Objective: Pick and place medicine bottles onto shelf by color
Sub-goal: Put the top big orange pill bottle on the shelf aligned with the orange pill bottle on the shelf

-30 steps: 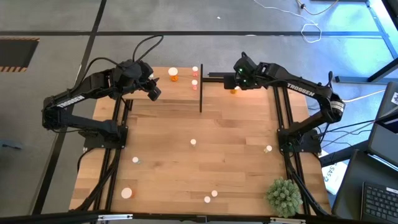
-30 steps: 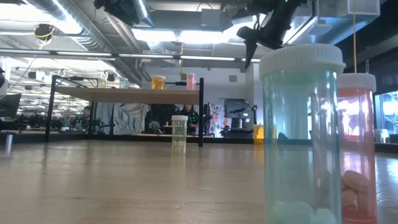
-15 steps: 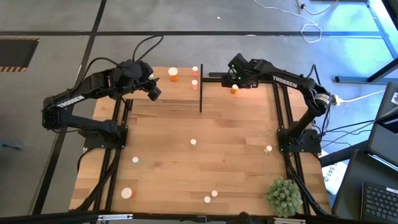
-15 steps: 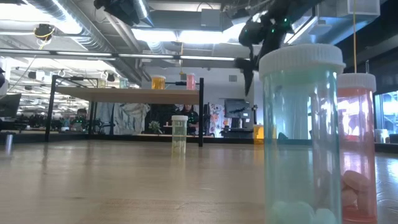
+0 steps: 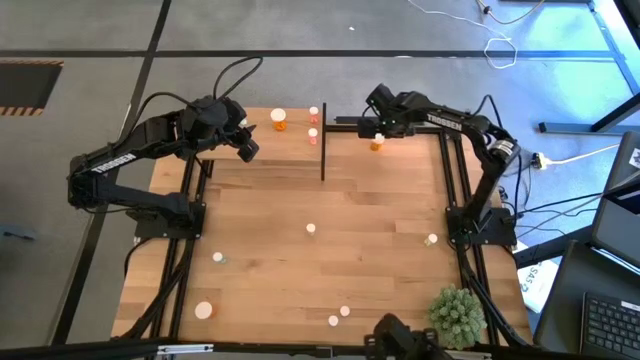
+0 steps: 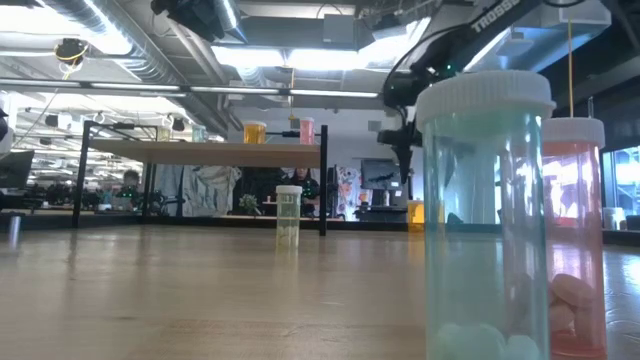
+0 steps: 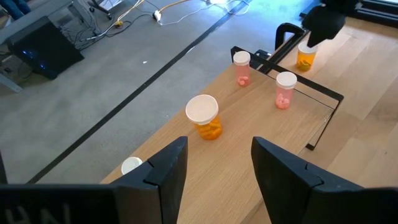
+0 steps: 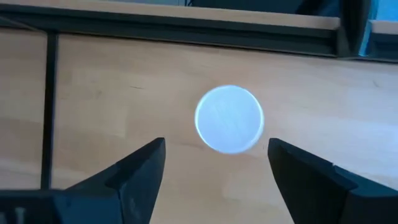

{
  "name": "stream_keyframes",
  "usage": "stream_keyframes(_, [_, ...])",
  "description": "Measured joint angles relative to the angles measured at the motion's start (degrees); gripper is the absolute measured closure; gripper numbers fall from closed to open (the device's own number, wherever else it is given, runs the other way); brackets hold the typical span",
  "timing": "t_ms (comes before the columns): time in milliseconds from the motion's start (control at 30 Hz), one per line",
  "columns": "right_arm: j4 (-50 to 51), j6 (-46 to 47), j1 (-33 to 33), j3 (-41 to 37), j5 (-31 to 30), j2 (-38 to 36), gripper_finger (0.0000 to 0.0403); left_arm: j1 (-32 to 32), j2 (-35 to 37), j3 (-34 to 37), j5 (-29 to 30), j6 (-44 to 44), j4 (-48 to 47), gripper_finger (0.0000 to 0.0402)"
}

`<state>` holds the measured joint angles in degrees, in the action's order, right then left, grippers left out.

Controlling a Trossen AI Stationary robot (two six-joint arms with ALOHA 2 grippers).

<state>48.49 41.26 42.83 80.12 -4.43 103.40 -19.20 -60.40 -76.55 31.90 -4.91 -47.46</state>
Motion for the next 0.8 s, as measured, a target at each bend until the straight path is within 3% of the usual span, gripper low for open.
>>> stream_keyframes(800, [-1.7, -1.5, 0.2, 0.0, -3.1, 3.9, 0.0119, 0.0, 0.0, 0.0, 0.0, 0.0, 0.0, 0.0229])
